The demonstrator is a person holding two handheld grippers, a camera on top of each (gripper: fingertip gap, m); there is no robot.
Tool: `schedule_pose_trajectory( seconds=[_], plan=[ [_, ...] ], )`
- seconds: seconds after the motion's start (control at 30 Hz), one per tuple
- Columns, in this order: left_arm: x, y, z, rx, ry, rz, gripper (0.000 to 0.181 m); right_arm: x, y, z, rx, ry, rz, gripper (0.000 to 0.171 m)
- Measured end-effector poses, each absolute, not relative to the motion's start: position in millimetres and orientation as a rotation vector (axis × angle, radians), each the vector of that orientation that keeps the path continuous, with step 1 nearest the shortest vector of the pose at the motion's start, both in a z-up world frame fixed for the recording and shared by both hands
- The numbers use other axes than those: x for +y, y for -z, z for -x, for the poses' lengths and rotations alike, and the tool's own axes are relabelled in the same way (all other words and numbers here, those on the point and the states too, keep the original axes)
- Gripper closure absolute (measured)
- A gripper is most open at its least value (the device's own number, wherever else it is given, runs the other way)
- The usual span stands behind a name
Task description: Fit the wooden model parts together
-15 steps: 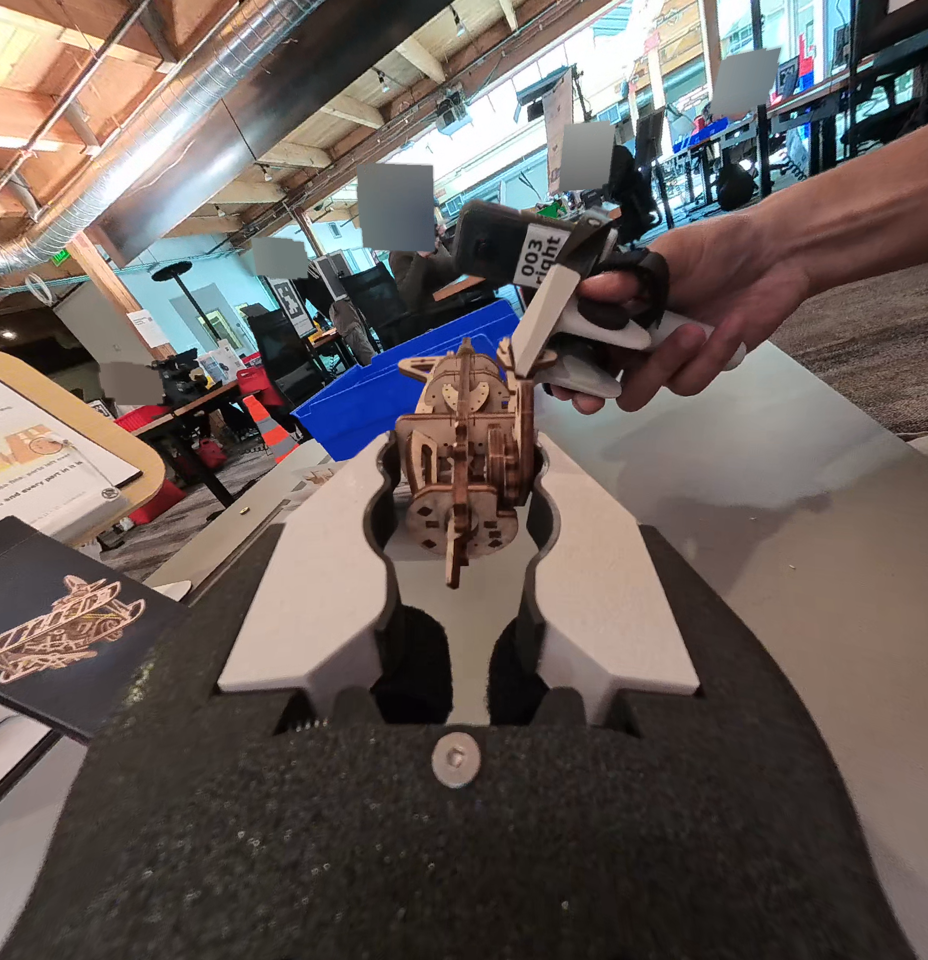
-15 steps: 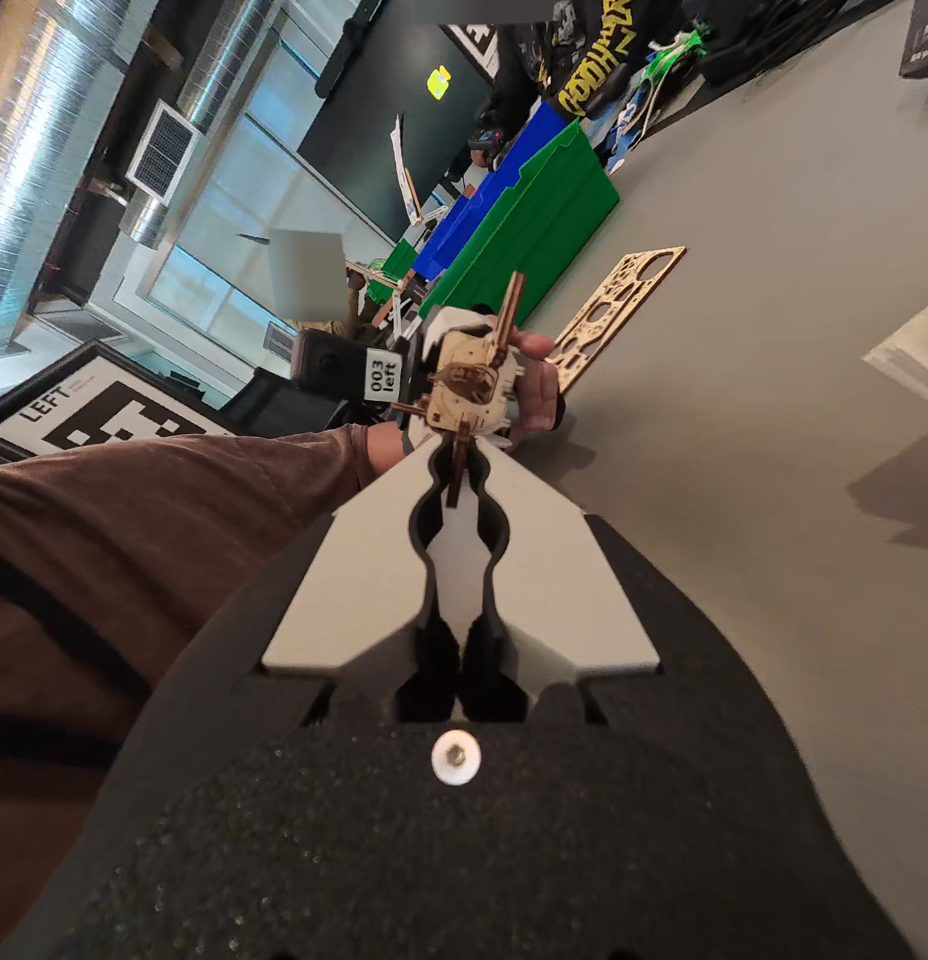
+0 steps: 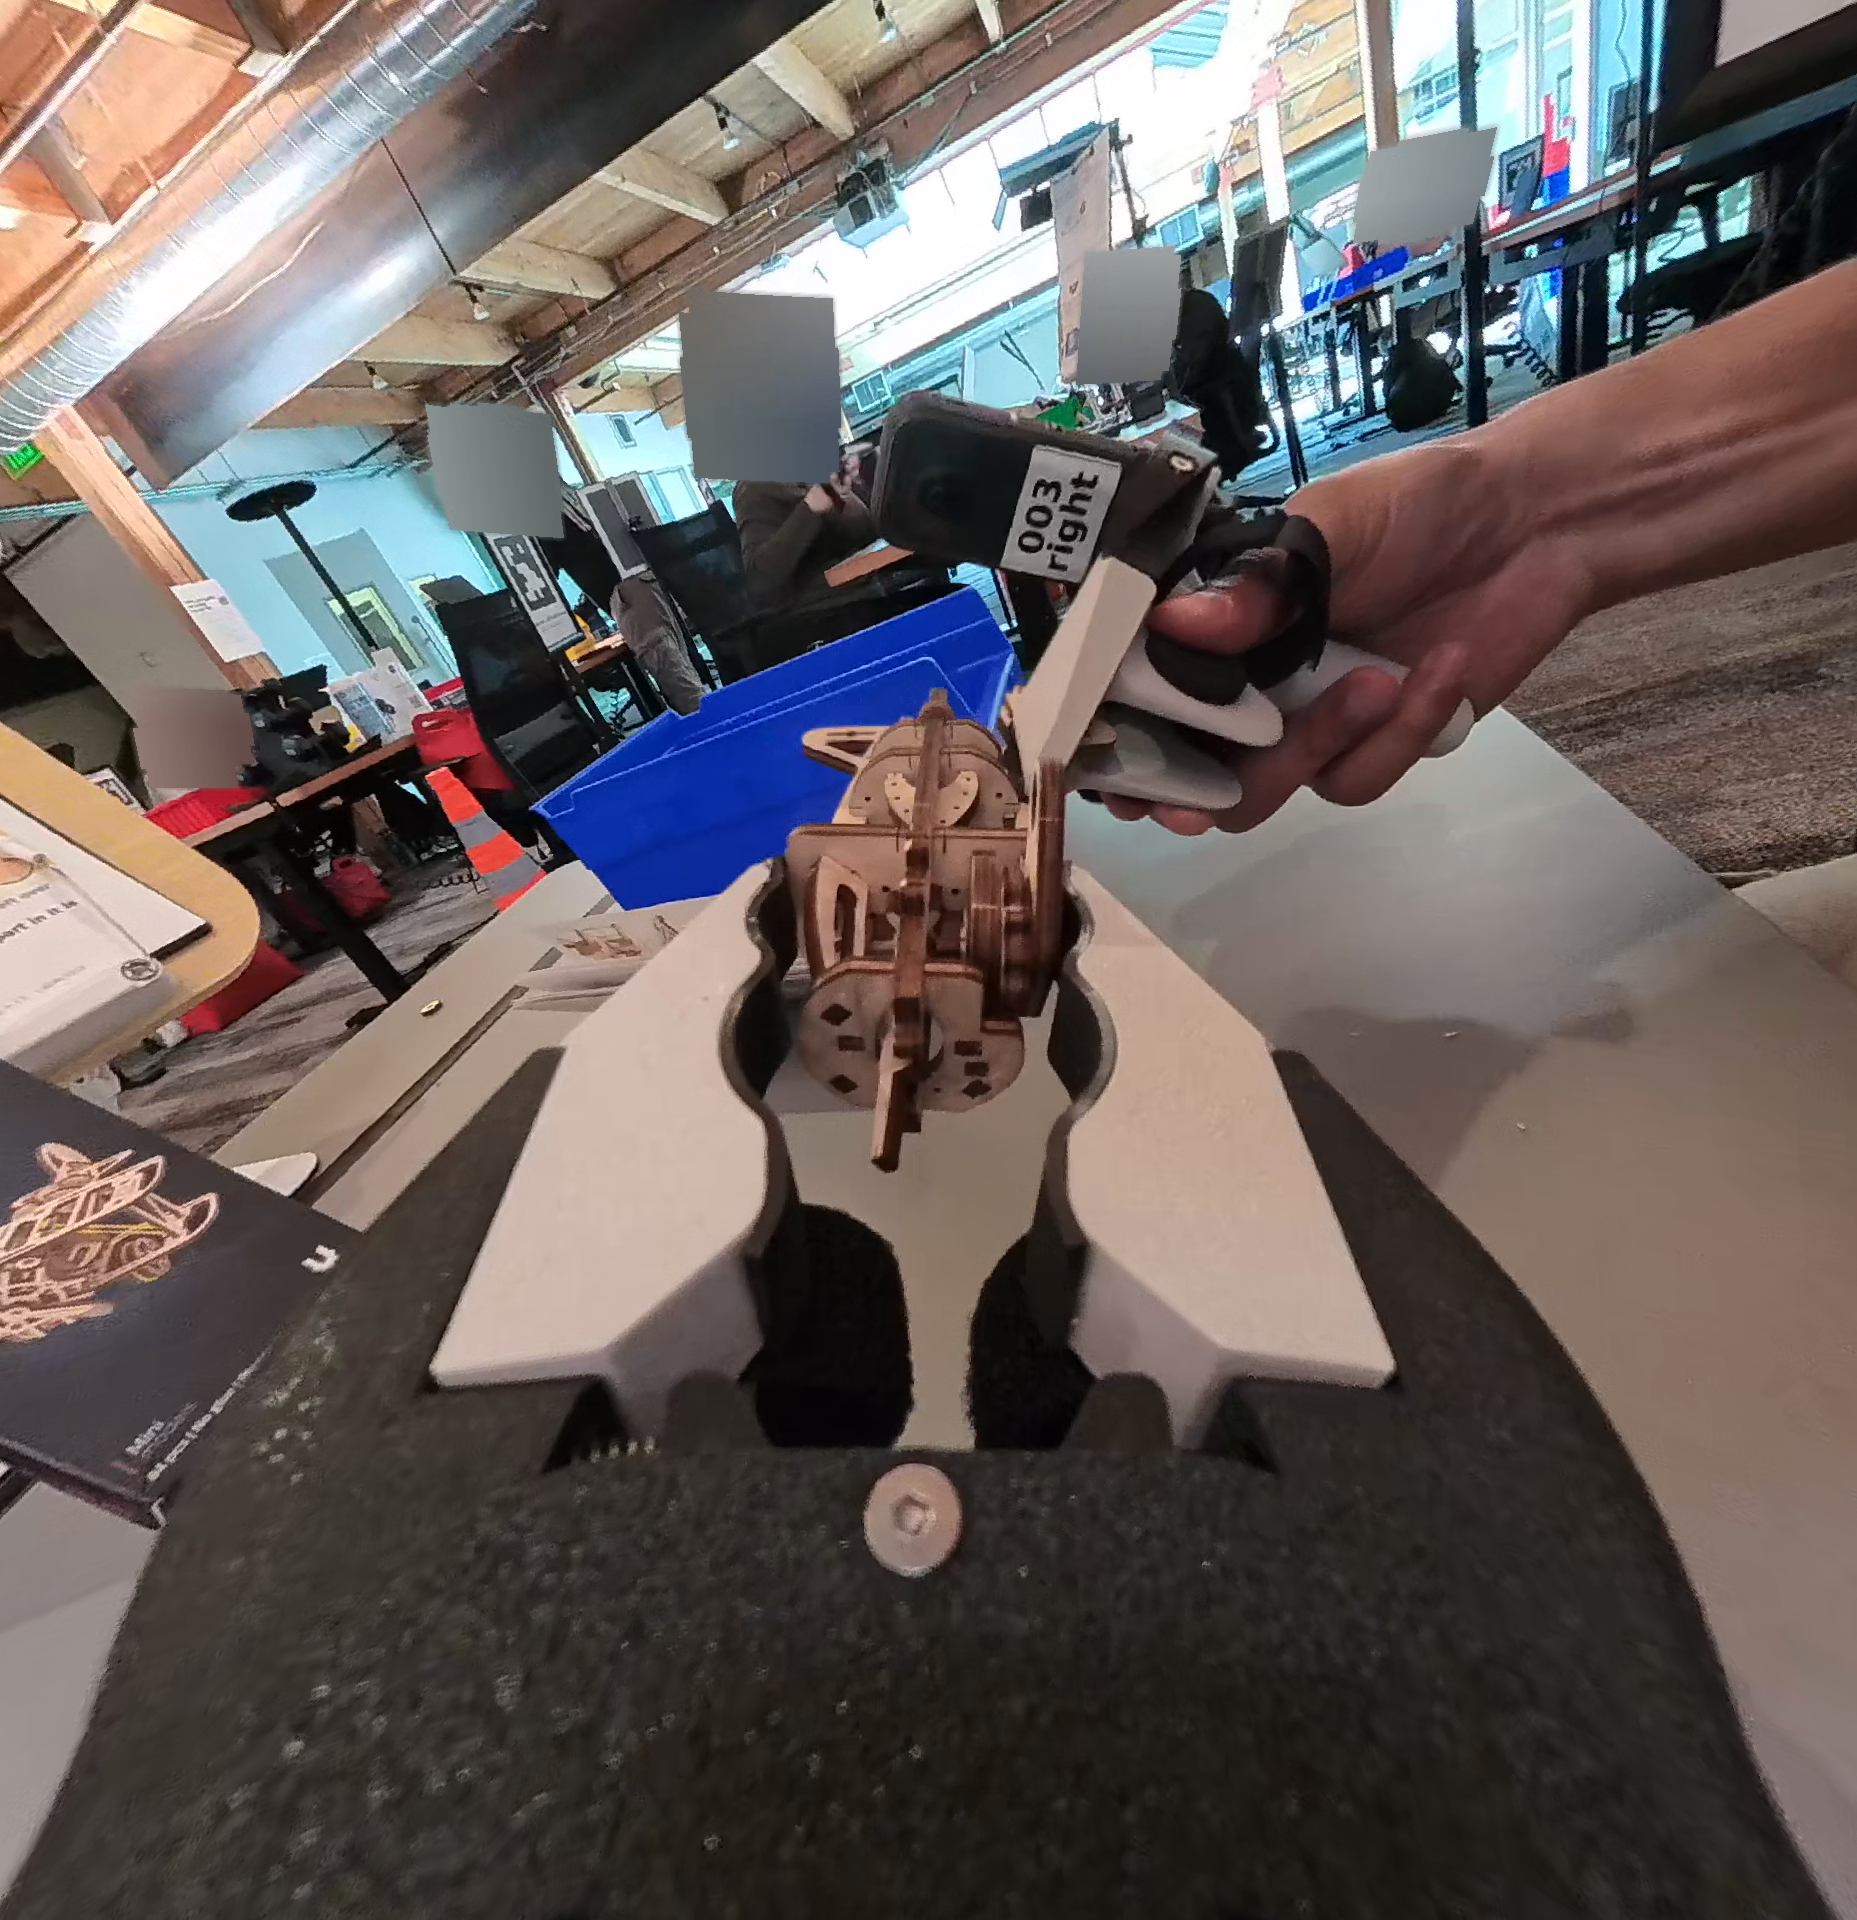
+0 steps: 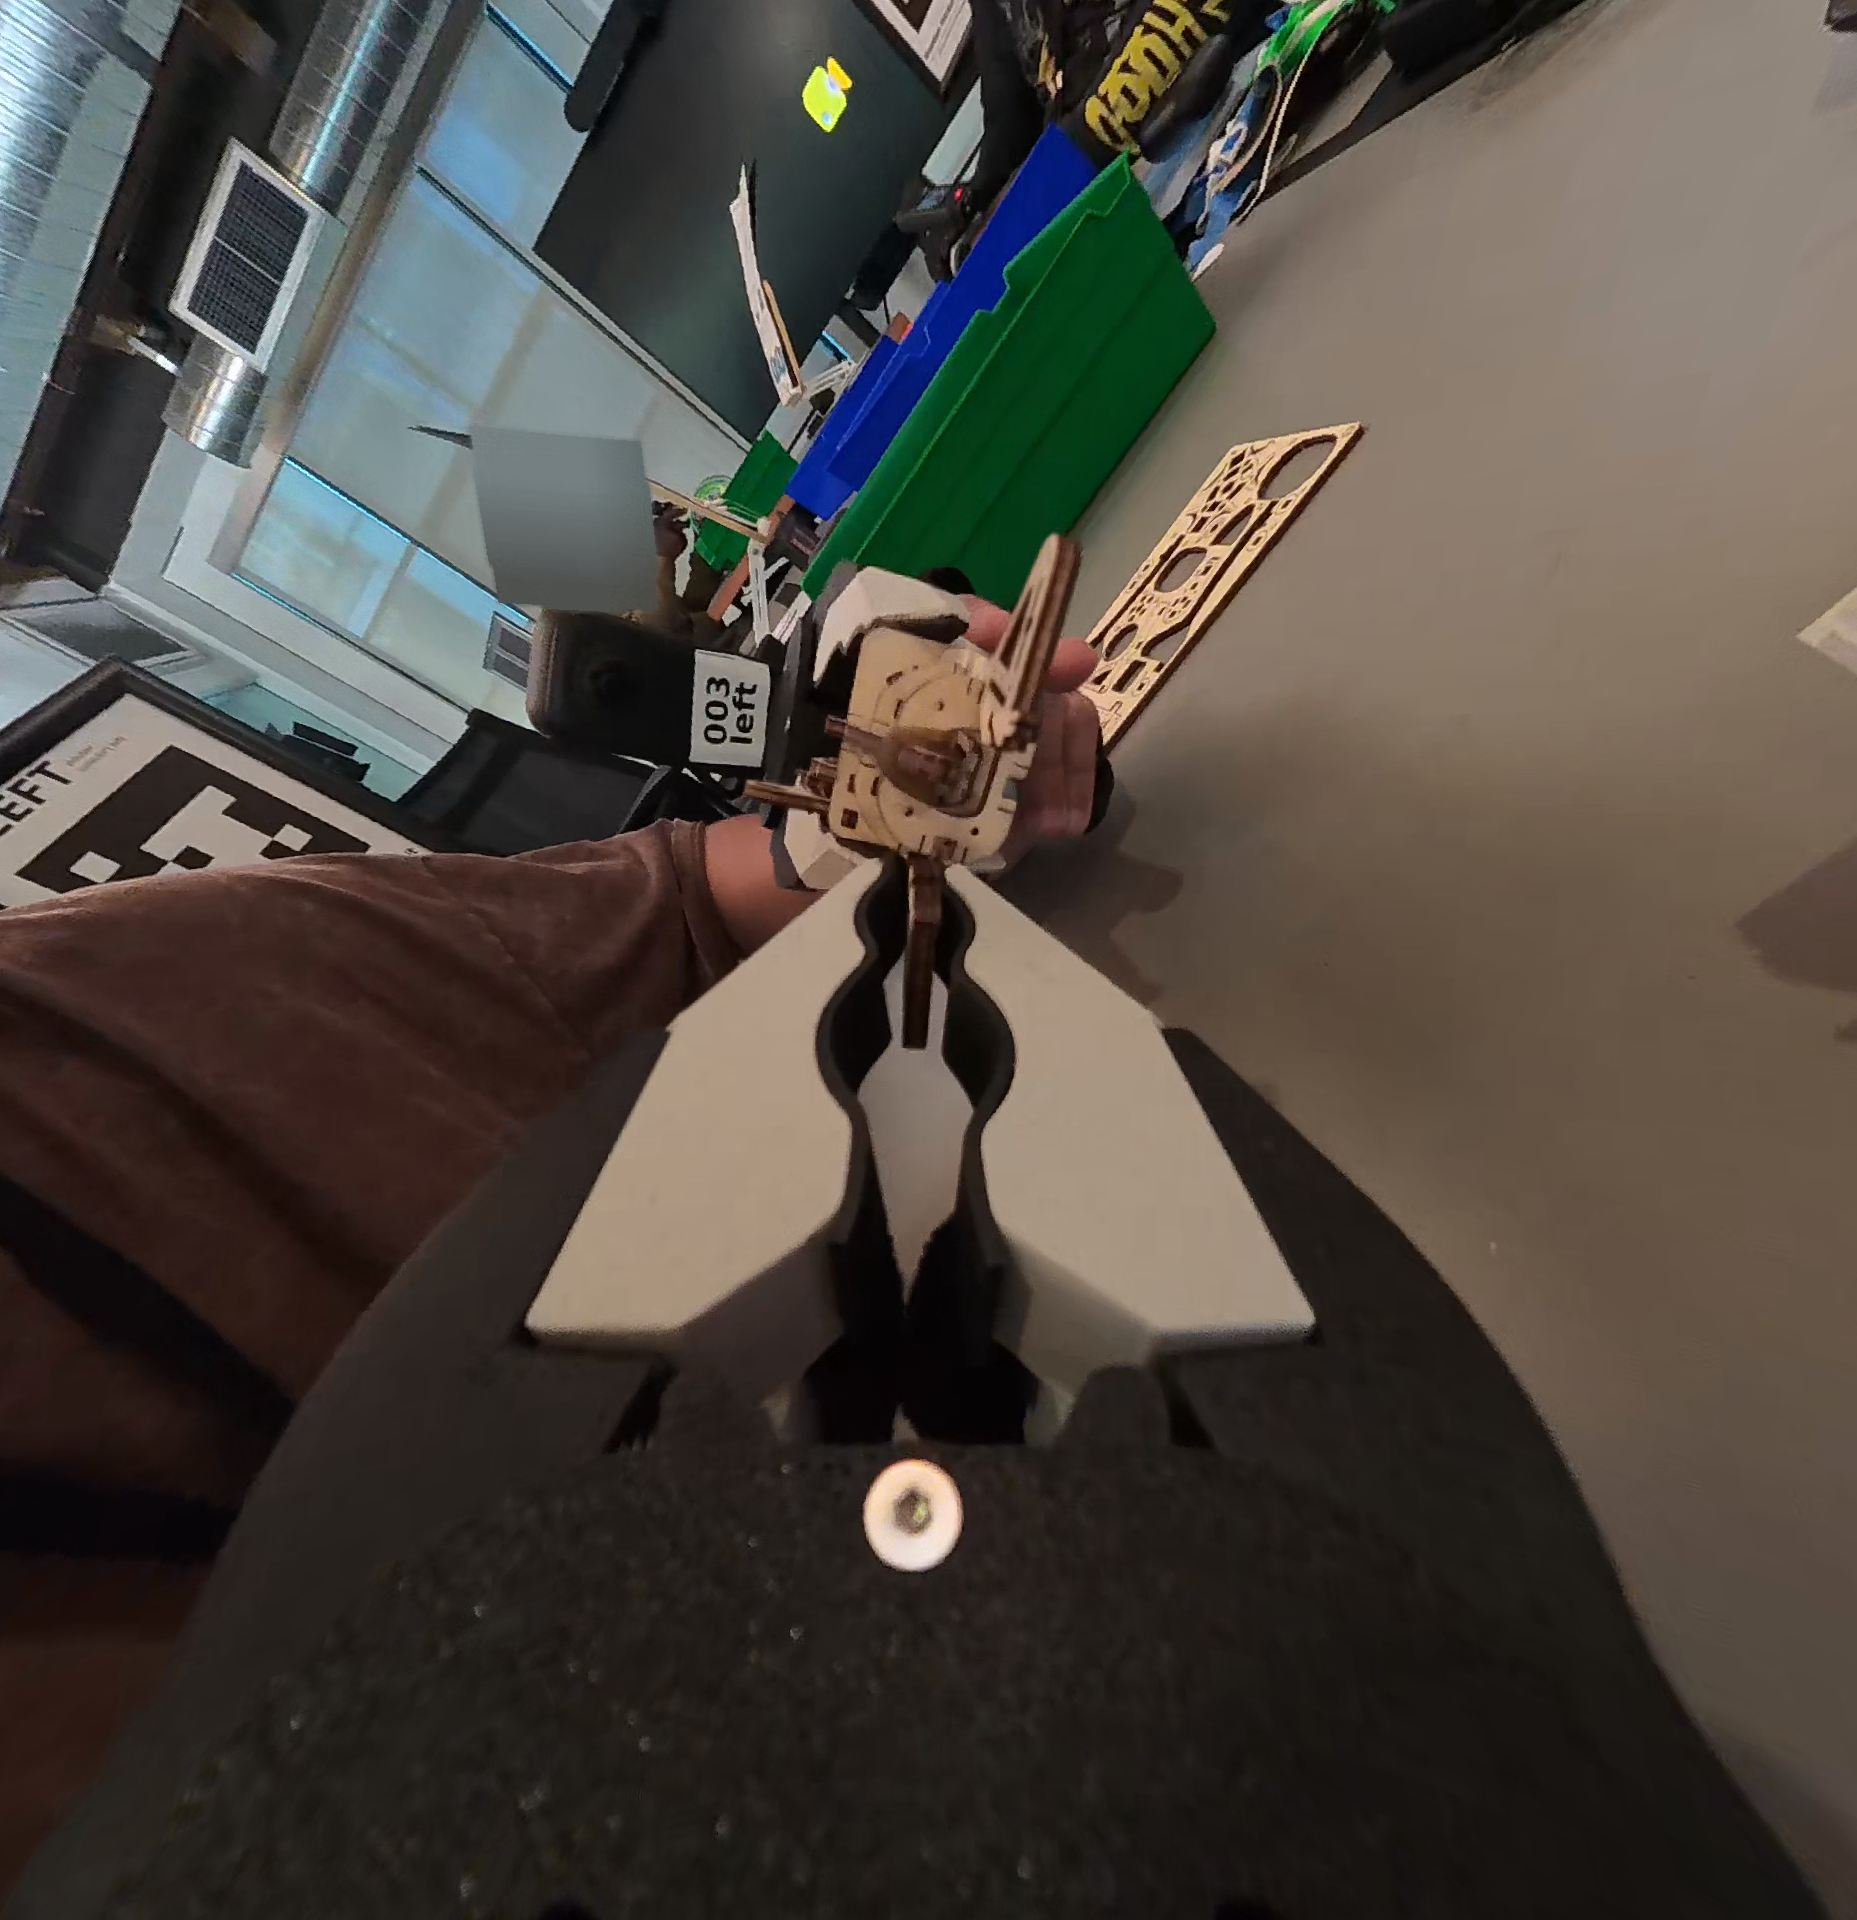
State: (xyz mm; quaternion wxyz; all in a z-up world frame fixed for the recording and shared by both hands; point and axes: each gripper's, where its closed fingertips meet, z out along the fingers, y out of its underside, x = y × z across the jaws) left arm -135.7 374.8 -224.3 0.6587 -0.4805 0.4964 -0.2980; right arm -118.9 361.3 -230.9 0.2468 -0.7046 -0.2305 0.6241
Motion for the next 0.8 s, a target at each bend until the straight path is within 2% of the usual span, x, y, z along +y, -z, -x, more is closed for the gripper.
schedule_pose_trajectory(
  seconds=[0.4,0.53,0.7,0.8],
  plan=[
    [374.7,221.9,136.6,1.125,0.742,1.066,0.136,358.3,230.0,121.2,-0.622,-1.758,1.890,0.168],
    [374.3,228.2,134.4,1.149,0.775,1.074,0.136,359.0,230.9,118.1,-0.772,-1.569,1.875,0.168],
    [378.8,235.8,133.7,1.162,0.758,1.156,0.130,372.3,235.4,104.6,-0.673,-1.582,1.900,0.168],
    [379.1,238.7,133.3,1.178,0.713,1.162,0.135,371.9,232.0,103.7,-0.701,-1.556,1.906,0.168]
  ],
)
